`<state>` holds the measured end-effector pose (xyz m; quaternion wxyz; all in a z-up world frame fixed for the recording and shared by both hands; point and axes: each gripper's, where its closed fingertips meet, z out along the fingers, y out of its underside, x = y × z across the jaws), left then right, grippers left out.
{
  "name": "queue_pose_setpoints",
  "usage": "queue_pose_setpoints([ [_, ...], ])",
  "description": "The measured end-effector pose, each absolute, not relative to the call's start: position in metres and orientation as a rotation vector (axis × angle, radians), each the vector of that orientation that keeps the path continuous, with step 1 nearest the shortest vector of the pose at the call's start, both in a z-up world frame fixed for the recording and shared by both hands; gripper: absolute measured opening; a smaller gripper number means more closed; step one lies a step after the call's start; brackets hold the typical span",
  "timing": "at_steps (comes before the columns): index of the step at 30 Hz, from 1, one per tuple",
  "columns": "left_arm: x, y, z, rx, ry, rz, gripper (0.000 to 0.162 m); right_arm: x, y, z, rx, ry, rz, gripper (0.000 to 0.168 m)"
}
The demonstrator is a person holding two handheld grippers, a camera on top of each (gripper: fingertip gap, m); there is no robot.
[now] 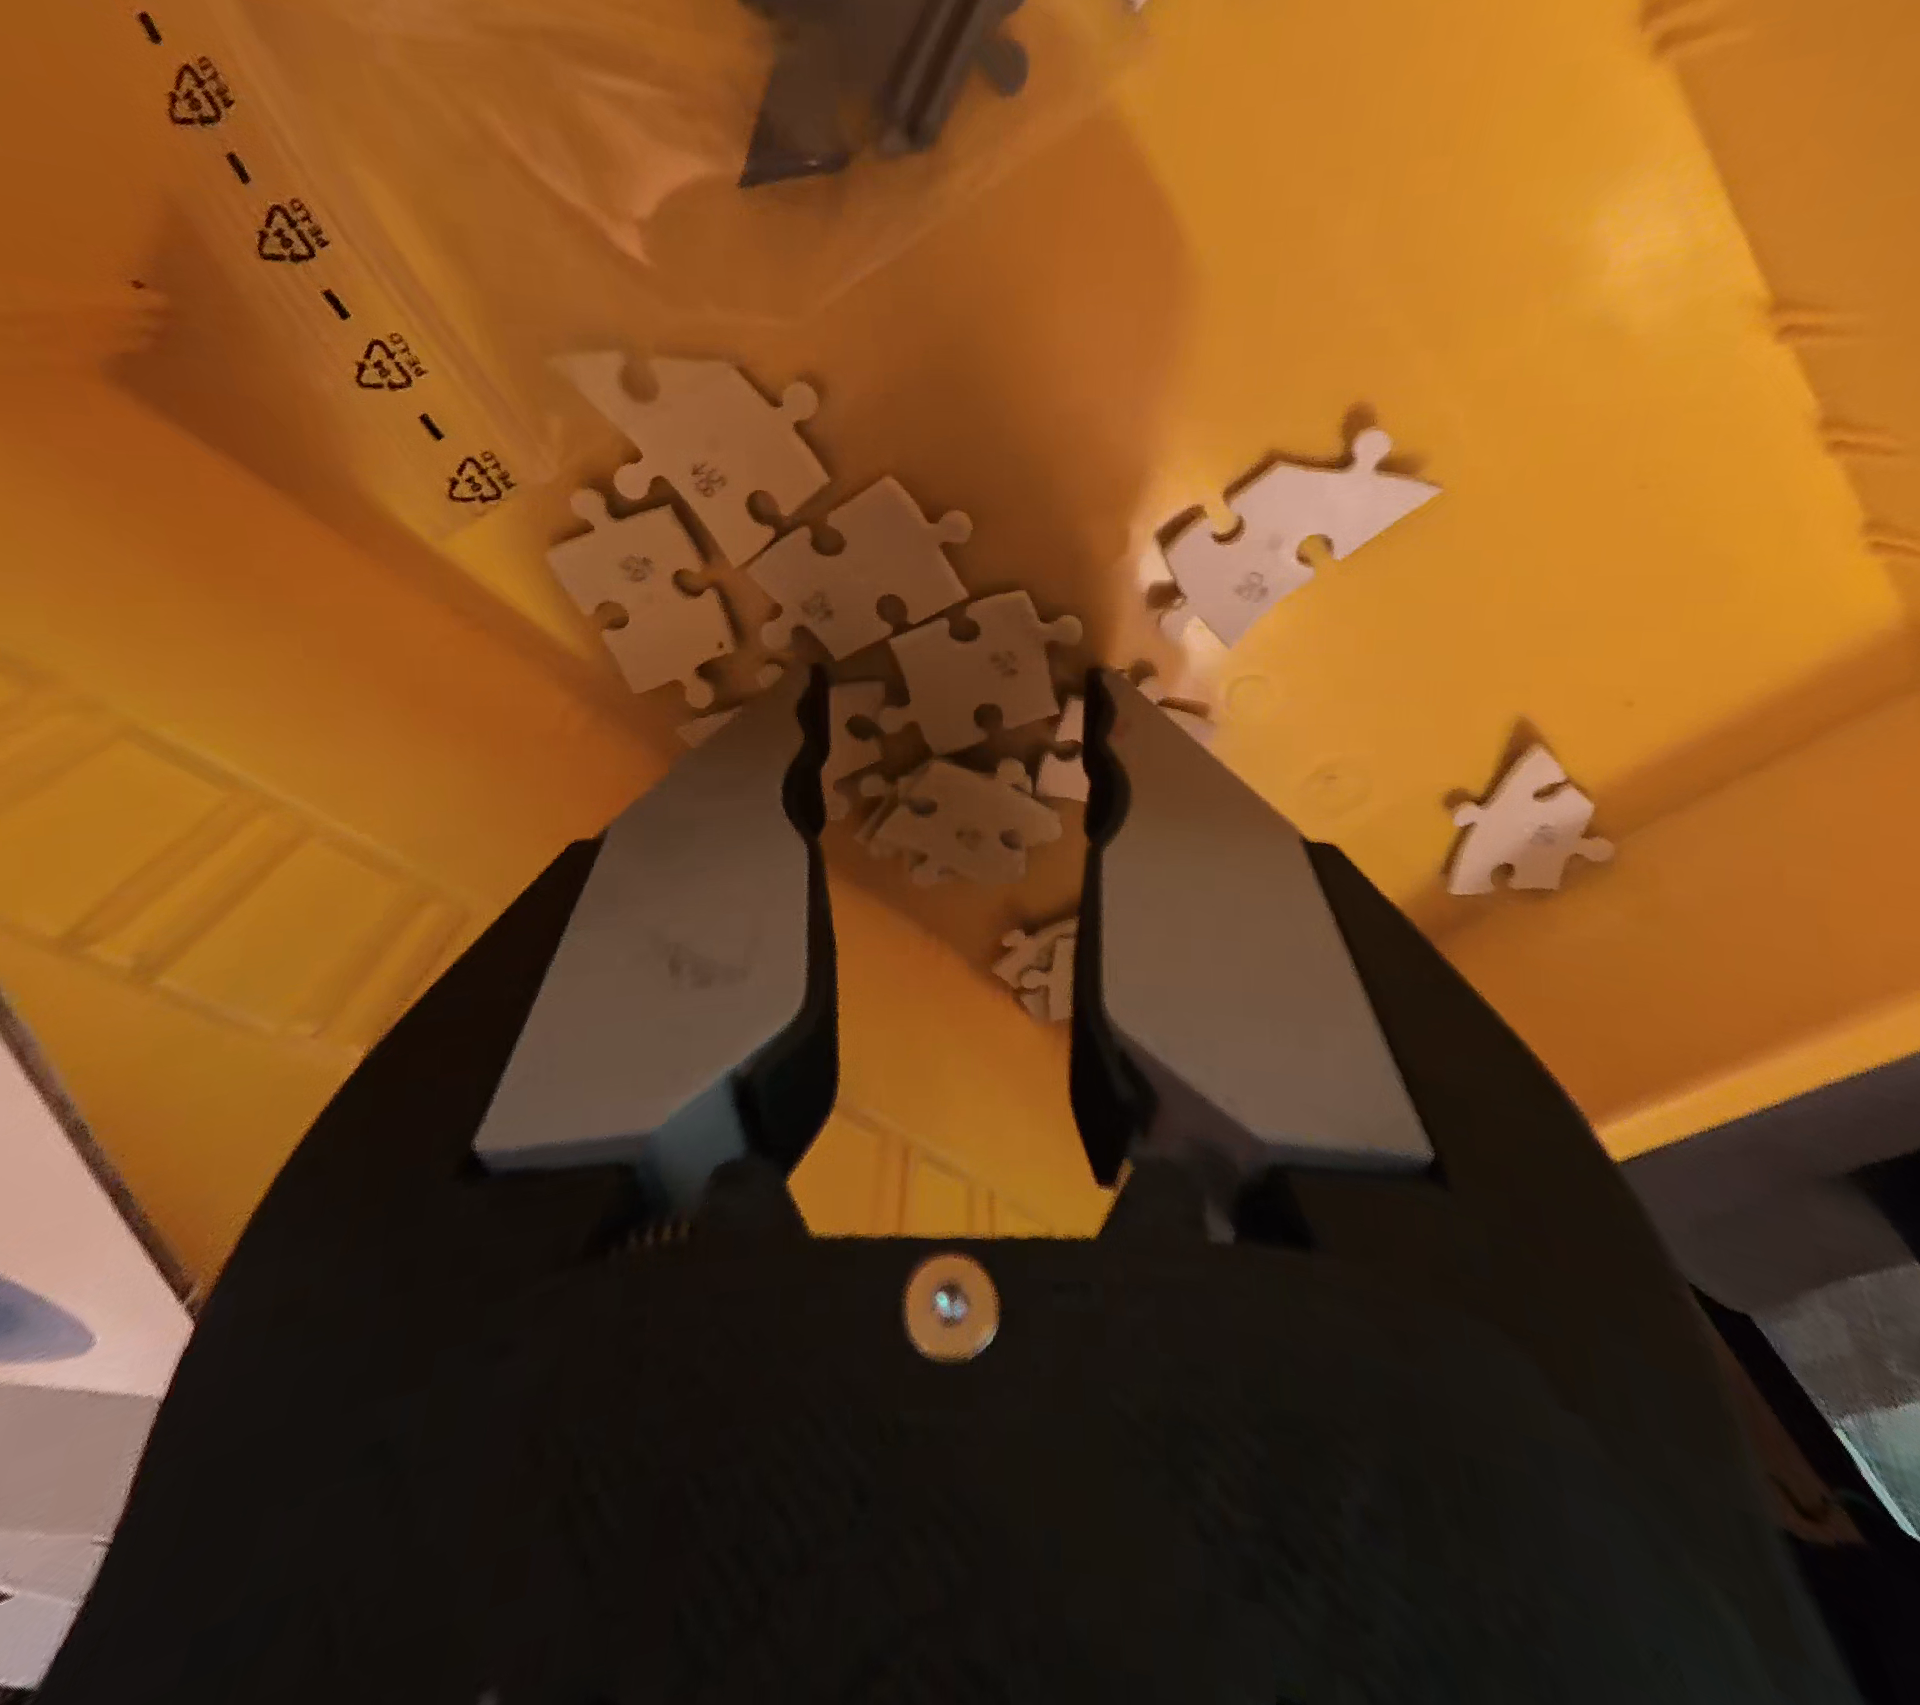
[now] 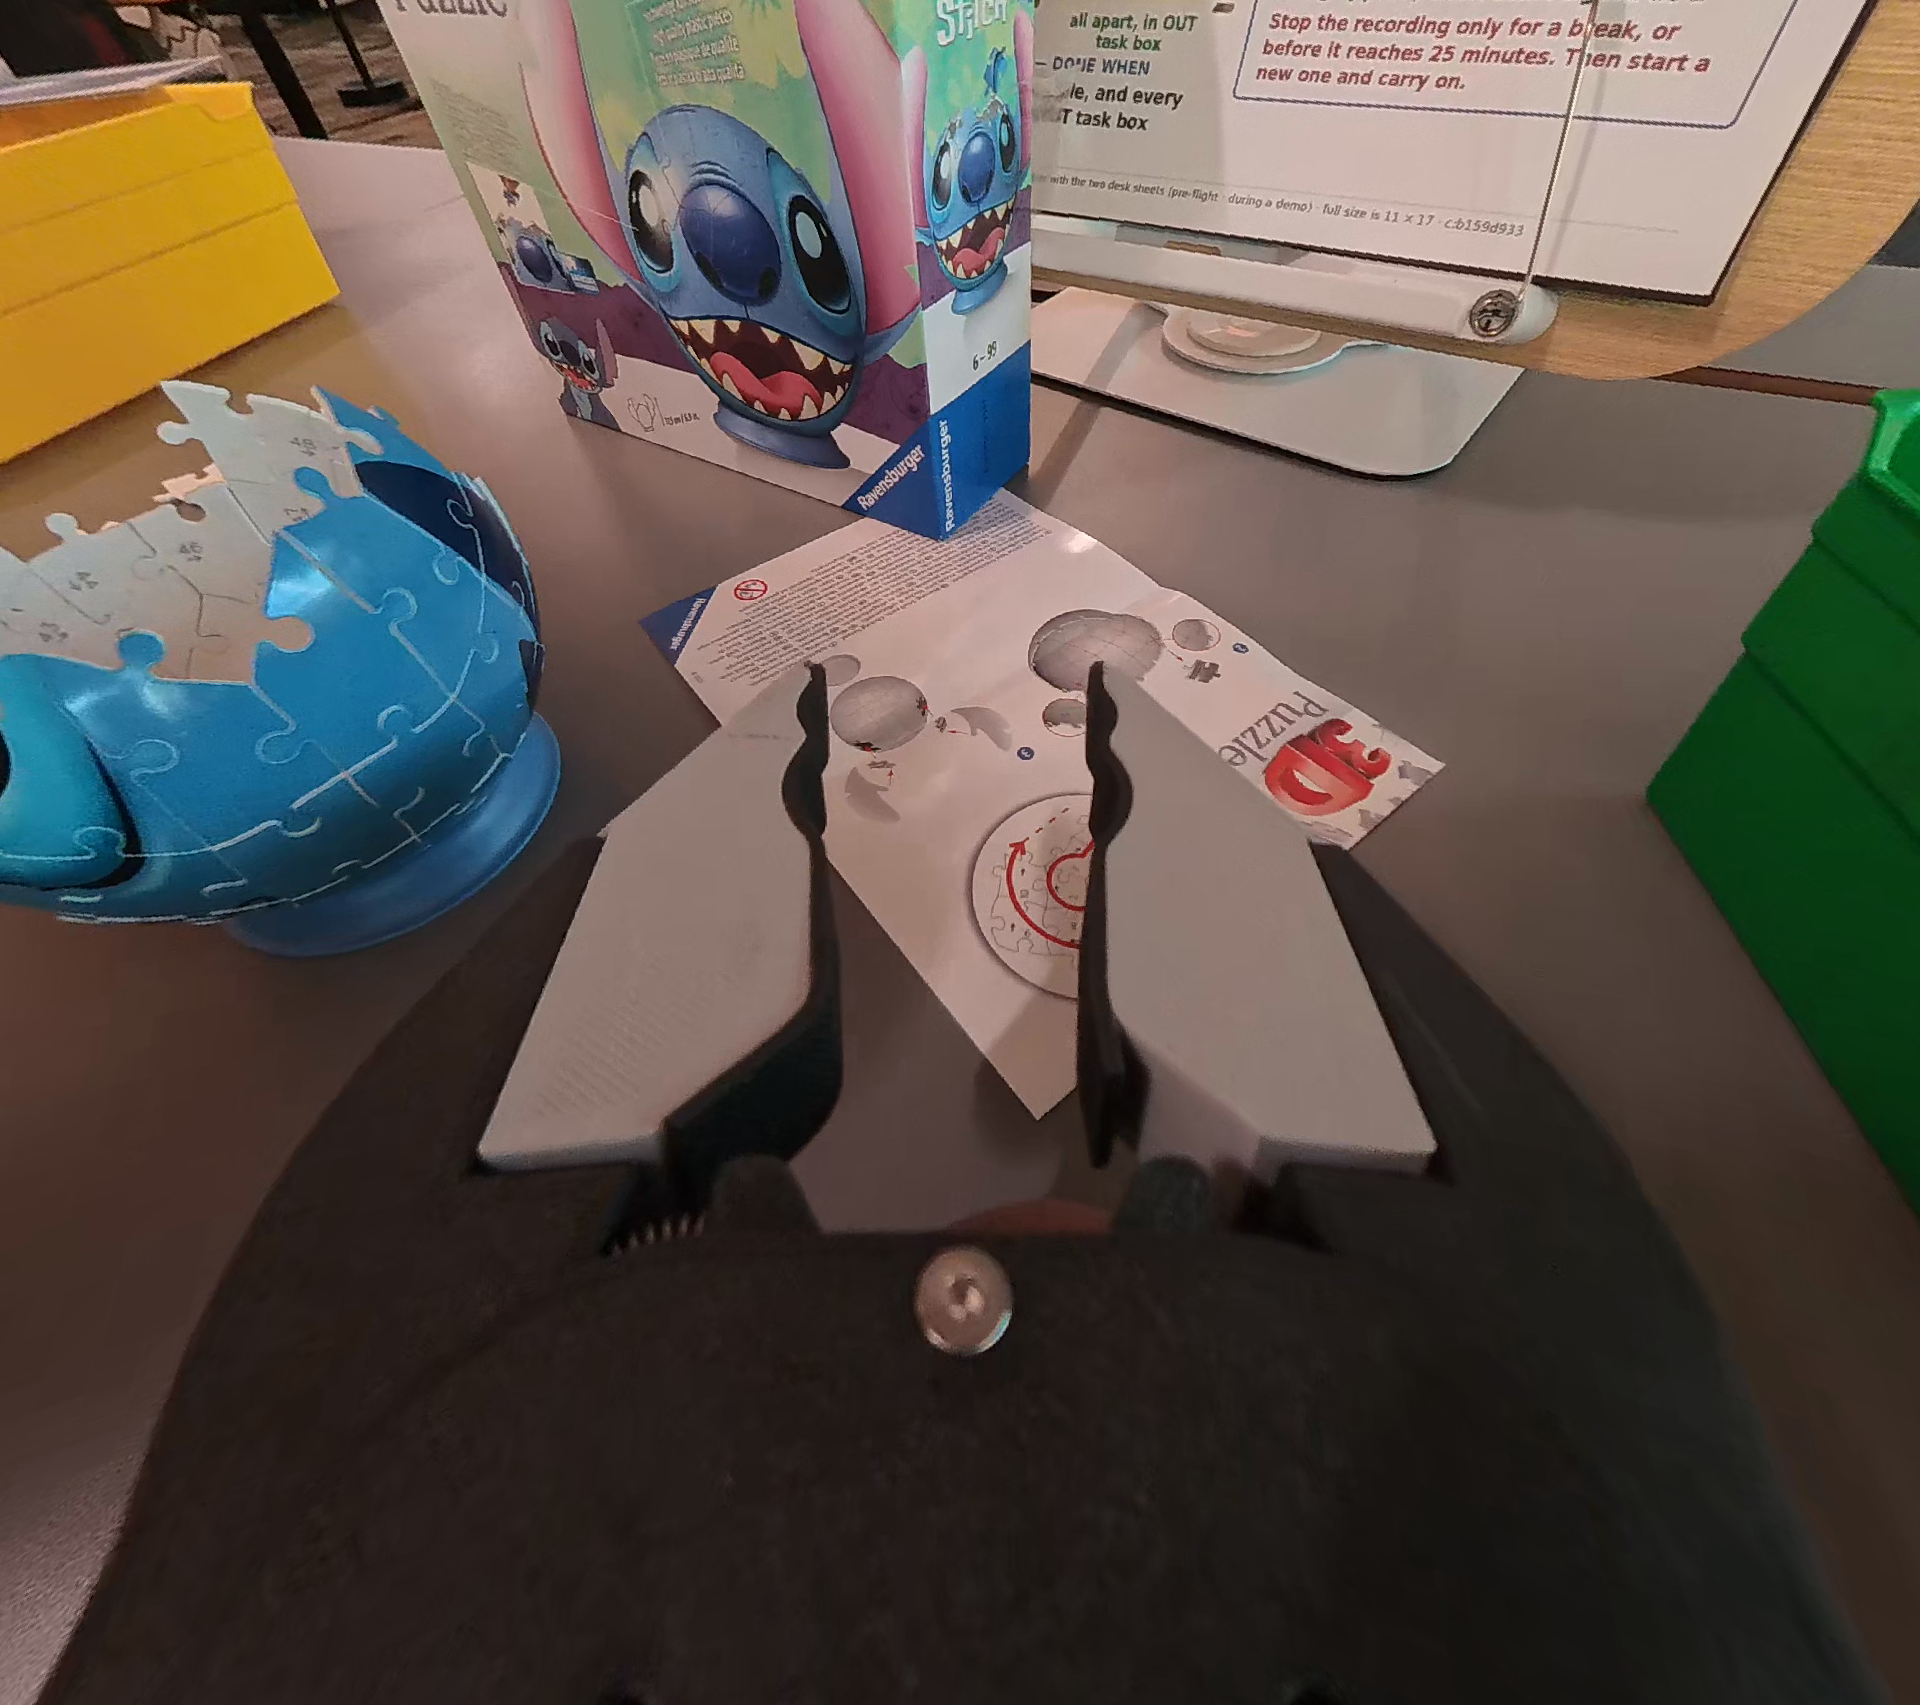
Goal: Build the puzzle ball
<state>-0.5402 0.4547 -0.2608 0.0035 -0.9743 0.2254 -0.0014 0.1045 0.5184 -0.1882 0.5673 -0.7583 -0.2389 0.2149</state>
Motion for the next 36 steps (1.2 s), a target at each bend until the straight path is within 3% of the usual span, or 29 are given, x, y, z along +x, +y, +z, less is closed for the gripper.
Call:
queue_pose_setpoints([
  [3, -0.541, 0.455, -0.261, -3.057, 0.715, -0.001, 0.045, 0.103, 0.517, -0.187, -1.774, -0.563, 0.518, 0.047],
  [5, -0.542, 0.455, -0.260, -3.052, 0.727, 0.010, 0.024, 0.101, 0.514, -0.186, -1.763, -0.571, 0.524, 0.046],
  [16, -0.538, 0.456, -0.251, -2.966, 0.699, 0.135, 0.024, 0.084, 0.502, -0.182, -1.725, -0.636, 0.601, 0.044],
  [22, -0.513, 0.457, -0.191, -2.813, 0.687, 0.193, 0.024, 0.081, 0.498, -0.180, -1.706, -0.639, 0.629, 0.044],
  [29, -0.373, 0.446, -0.135, -2.520, 1.033, 0.108, 0.024, 0.080, 0.496, -0.180, -1.699, -0.655, 0.605, 0.043],
  [36, -0.215, 0.414, -0.192, -2.329, 1.471, -0.075, 0.024, 0.078, 0.493, -0.182, -1.698, -0.676, 0.581, 0.043],
])
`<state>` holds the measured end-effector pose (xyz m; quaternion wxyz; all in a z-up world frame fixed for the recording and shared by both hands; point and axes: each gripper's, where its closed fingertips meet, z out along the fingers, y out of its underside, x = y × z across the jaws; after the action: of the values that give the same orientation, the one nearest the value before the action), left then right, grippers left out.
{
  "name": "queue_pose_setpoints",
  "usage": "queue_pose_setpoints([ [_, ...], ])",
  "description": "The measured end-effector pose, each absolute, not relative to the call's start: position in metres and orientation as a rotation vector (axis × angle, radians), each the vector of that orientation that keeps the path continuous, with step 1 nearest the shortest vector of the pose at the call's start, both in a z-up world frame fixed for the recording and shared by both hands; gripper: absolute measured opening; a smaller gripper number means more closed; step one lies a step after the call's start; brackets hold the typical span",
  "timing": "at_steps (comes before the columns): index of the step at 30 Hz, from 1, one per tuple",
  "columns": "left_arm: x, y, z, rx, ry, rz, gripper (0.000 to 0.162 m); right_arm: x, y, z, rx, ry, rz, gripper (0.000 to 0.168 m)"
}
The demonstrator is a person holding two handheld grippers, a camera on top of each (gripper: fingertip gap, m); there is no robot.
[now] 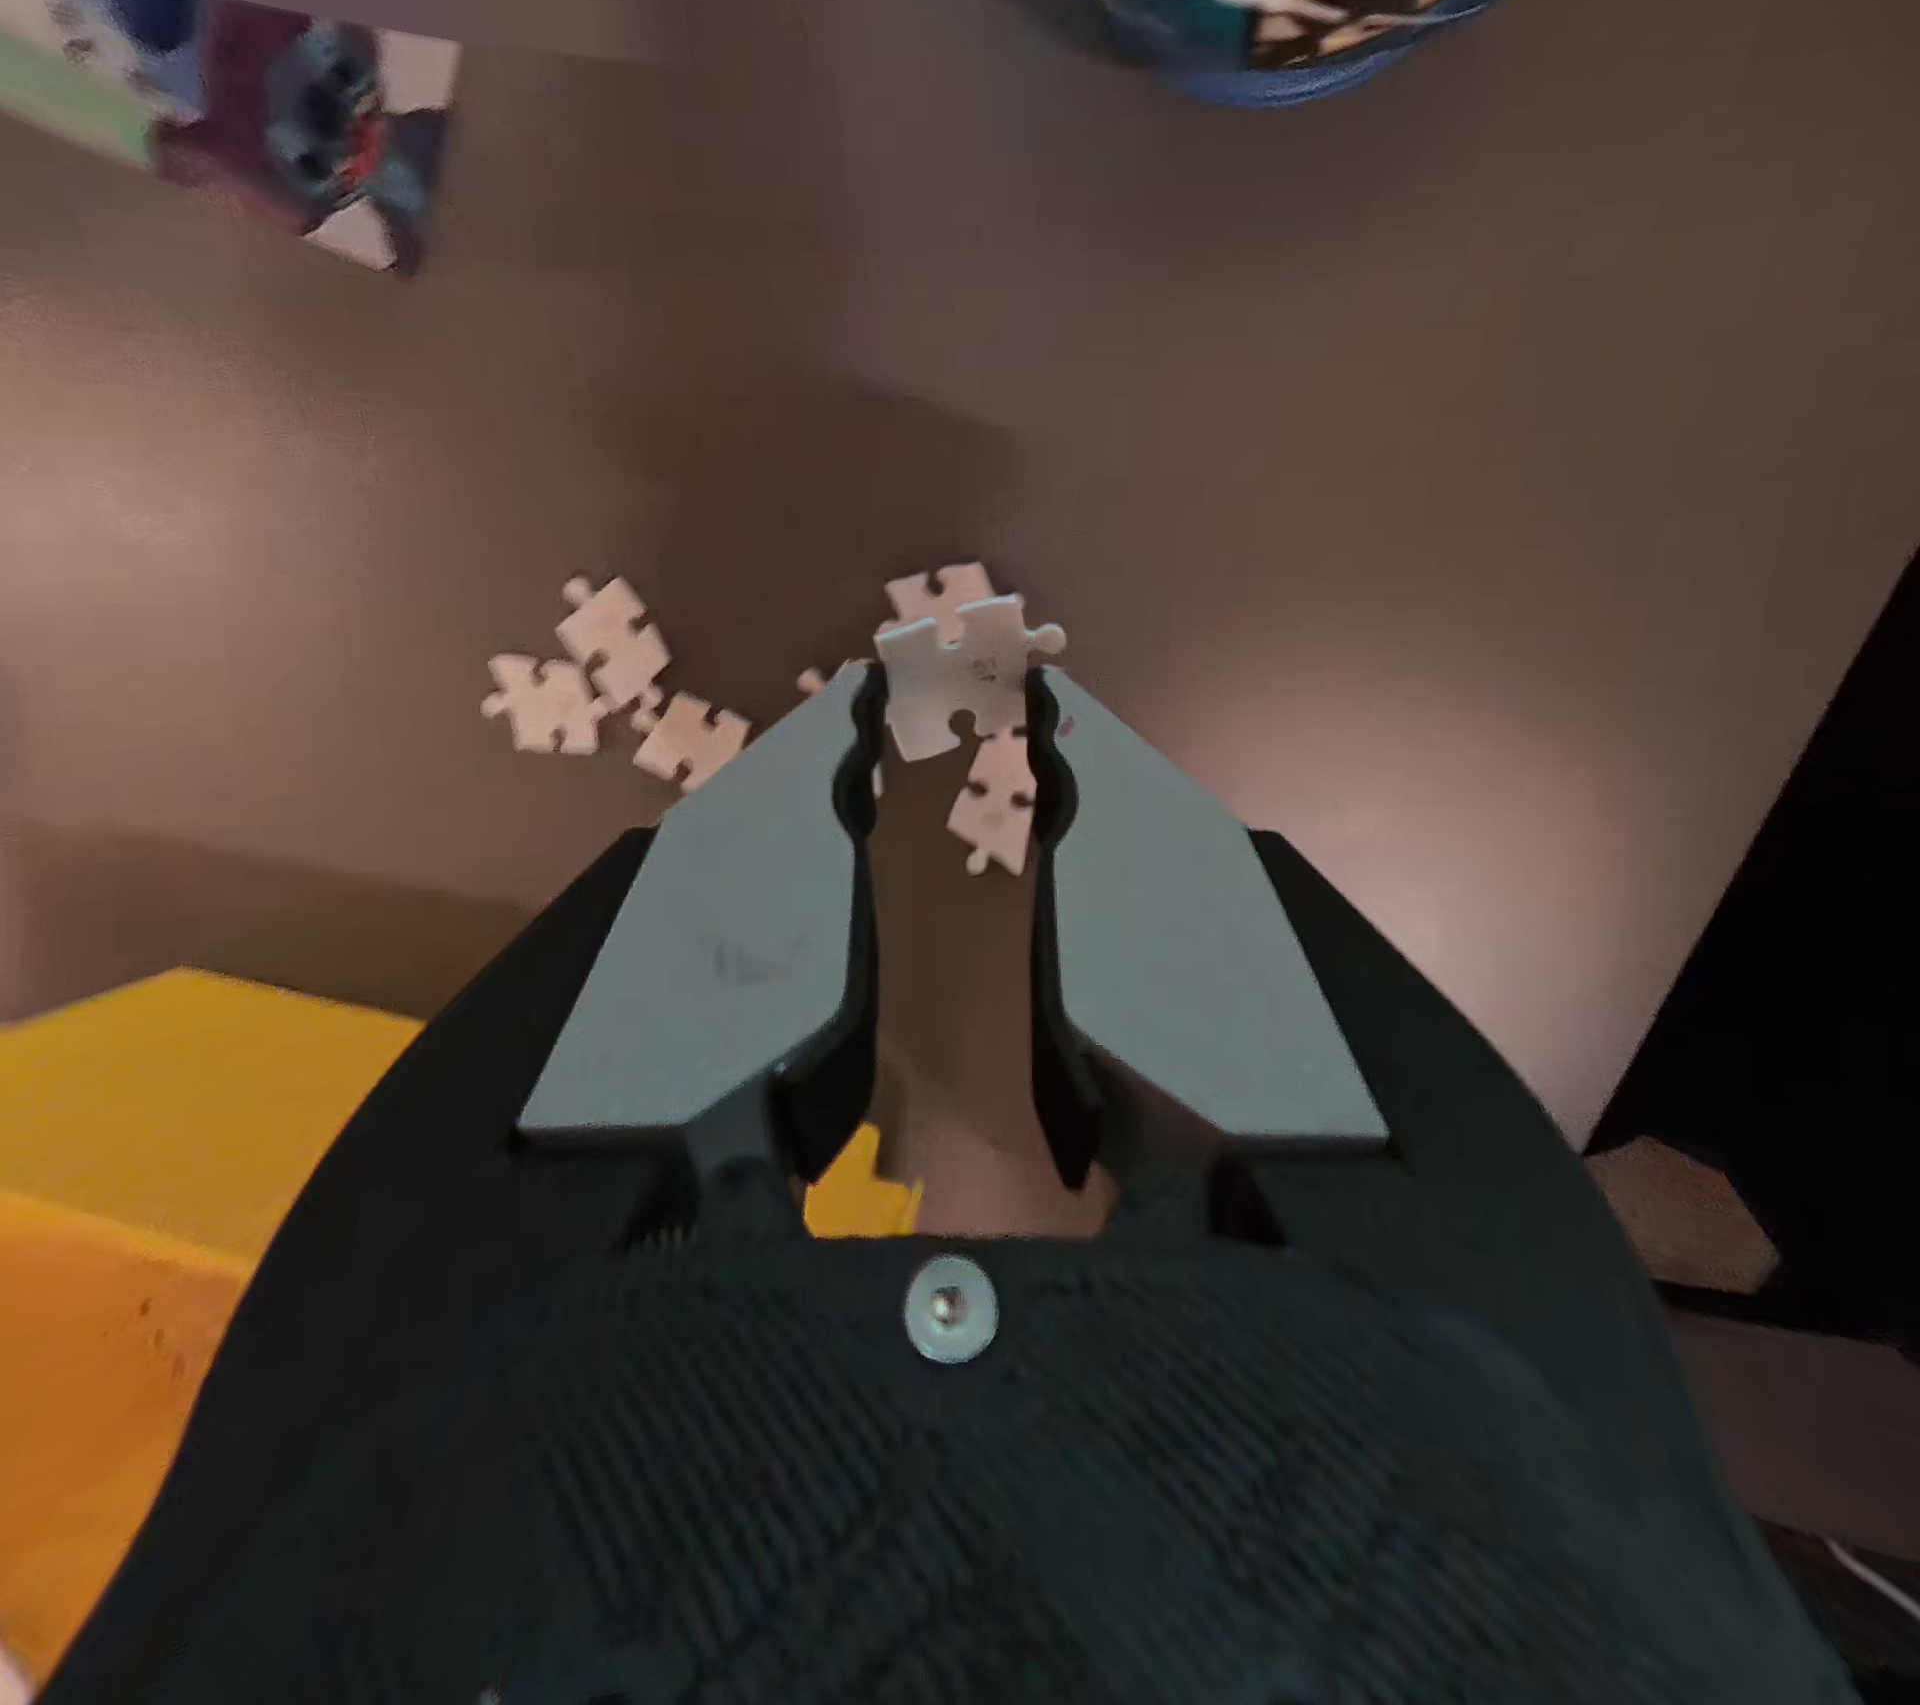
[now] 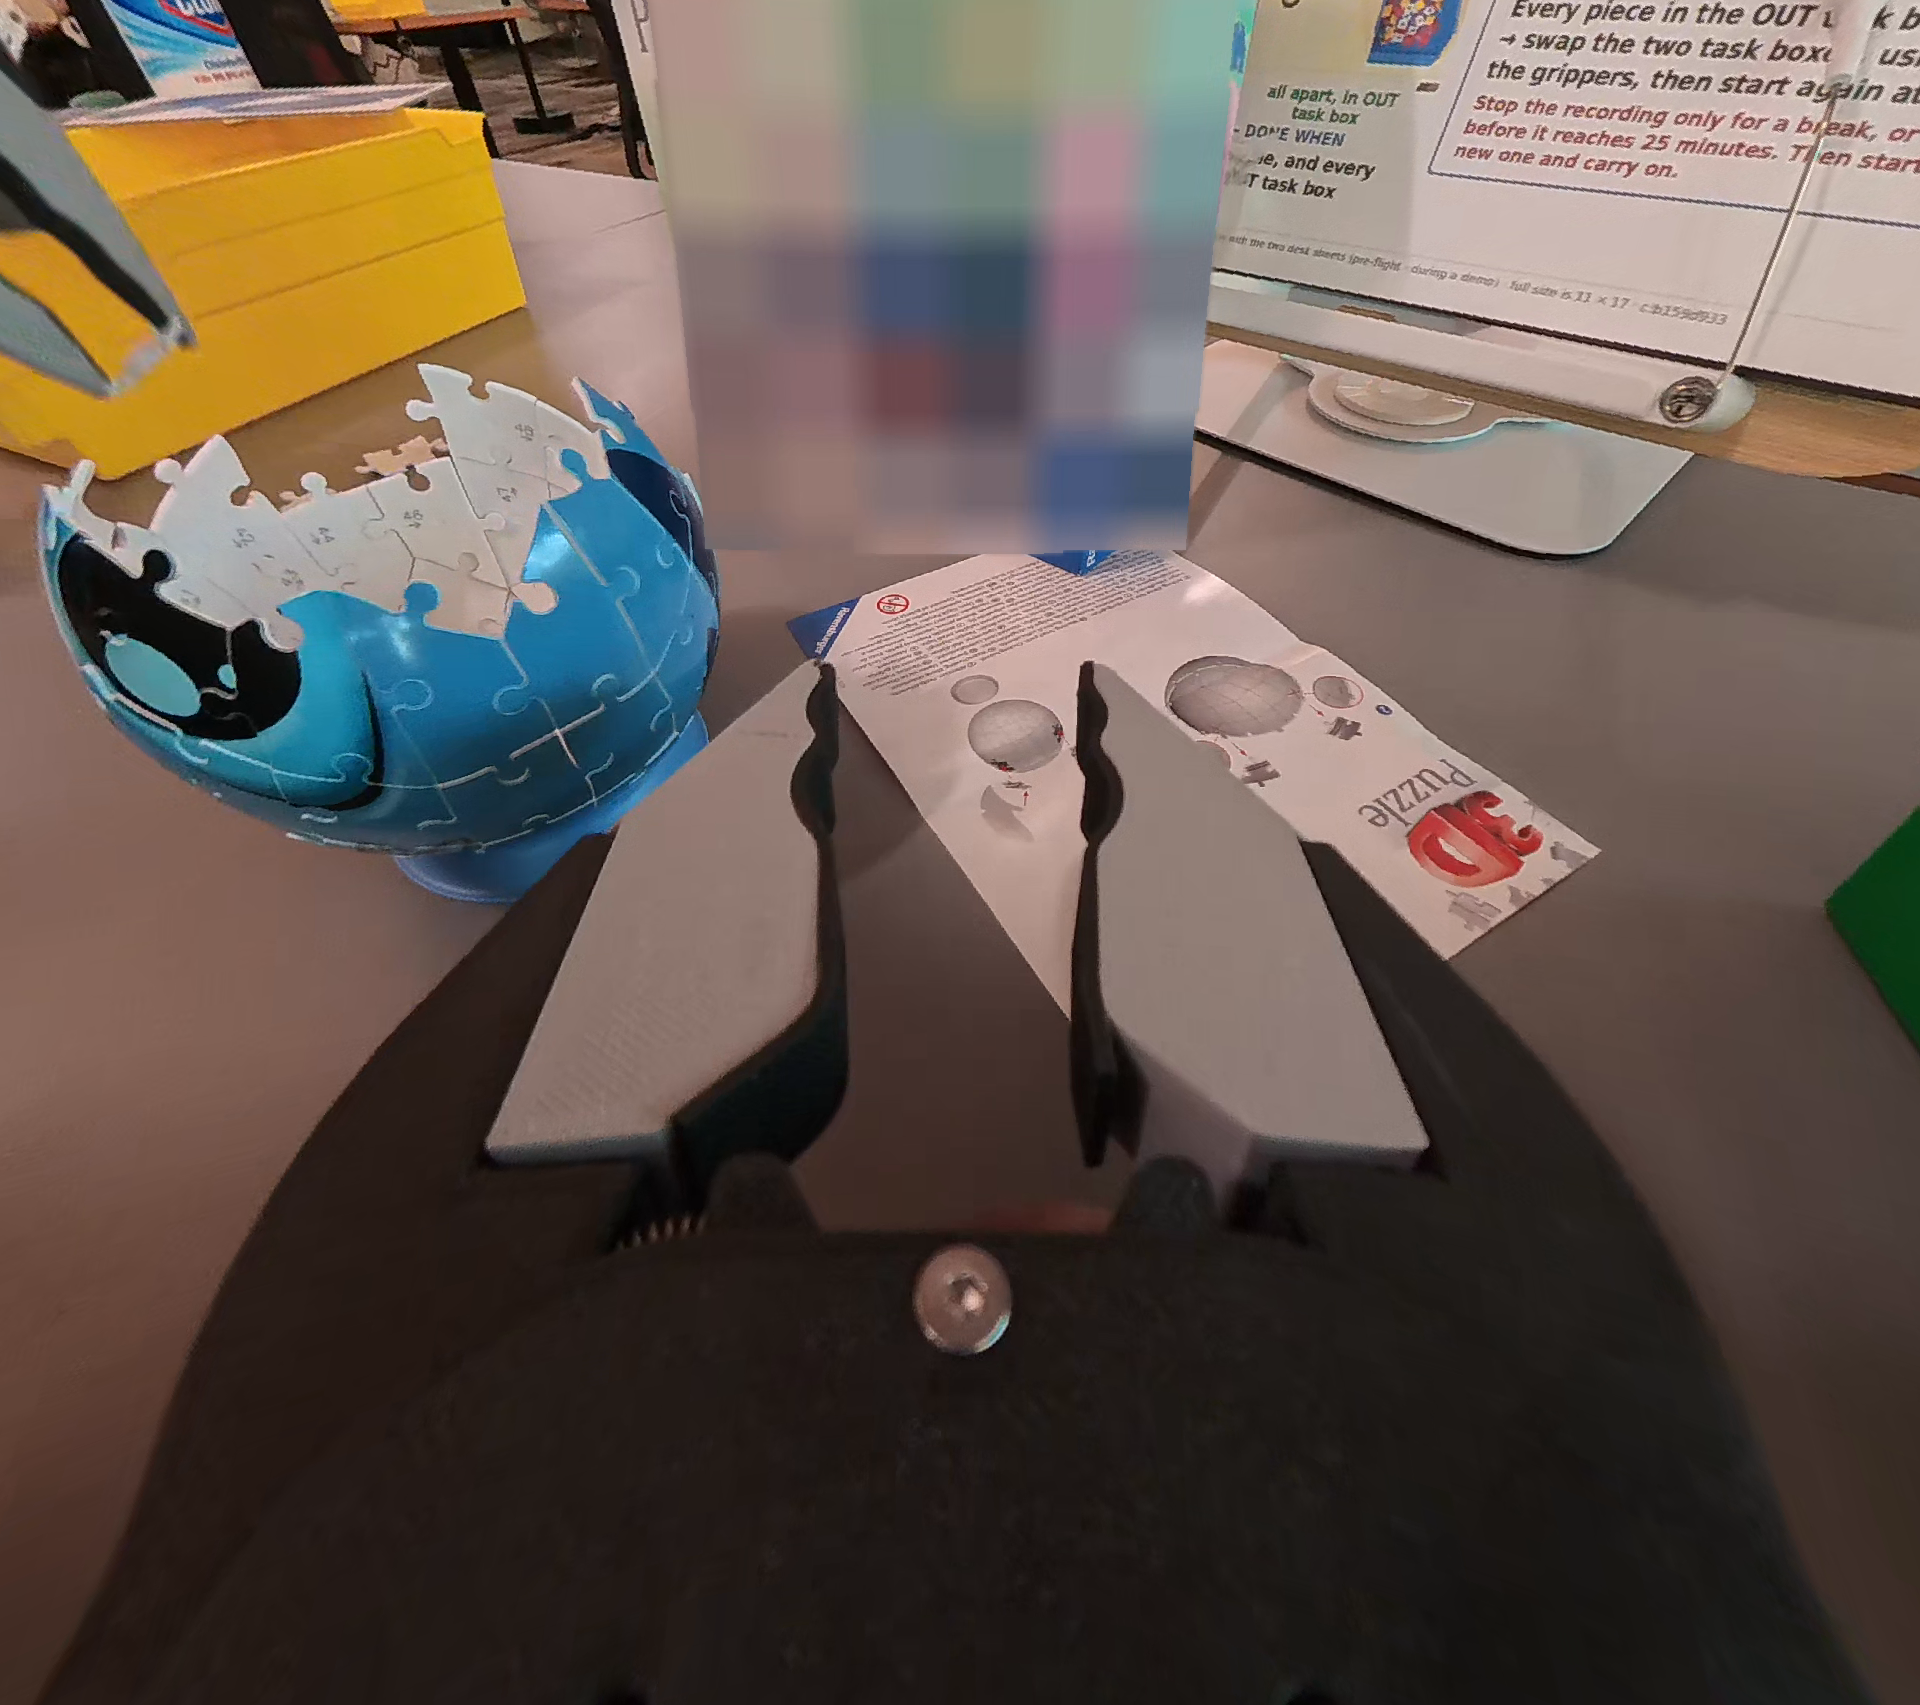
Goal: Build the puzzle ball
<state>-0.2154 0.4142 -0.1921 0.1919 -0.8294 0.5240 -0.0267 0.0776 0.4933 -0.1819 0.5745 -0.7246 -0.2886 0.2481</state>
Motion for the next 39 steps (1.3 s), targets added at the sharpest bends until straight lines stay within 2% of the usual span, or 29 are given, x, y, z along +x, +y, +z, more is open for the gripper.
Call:
queue_pose_setpoints([
  [13, -0.191, 0.469, -0.264, -2.484, 1.540, -0.093, 0.026, 0.078, 0.491, -0.181, -1.694, -0.674, 0.599, 0.043],
  [18, -0.195, 0.476, -0.237, -2.423, 1.450, -0.150, 0.026, 0.078, 0.492, -0.182, -1.701, -0.670, 0.603, 0.044],
  [24, -0.237, 0.469, -0.160, -2.295, 1.291, -0.125, 0.029, 0.078, 0.493, -0.183, -1.707, -0.672, 0.591, 0.044],
  [31, -0.326, 0.453, -0.108, -2.253, 1.003, -0.001, 0.030, 0.082, 0.496, -0.182, -1.709, -0.646, 0.565, 0.044],
  [35, -0.413, 0.448, -0.101, -2.323, 0.772, 0.091, 0.031, 0.084, 0.498, -0.183, -1.715, -0.635, 0.550, 0.044],
  [39, -0.475, 0.446, -0.133, -2.481, 0.643, 0.042, 0.035, 0.083, 0.501, -0.184, -1.717, -0.644, 0.512, 0.044],
])
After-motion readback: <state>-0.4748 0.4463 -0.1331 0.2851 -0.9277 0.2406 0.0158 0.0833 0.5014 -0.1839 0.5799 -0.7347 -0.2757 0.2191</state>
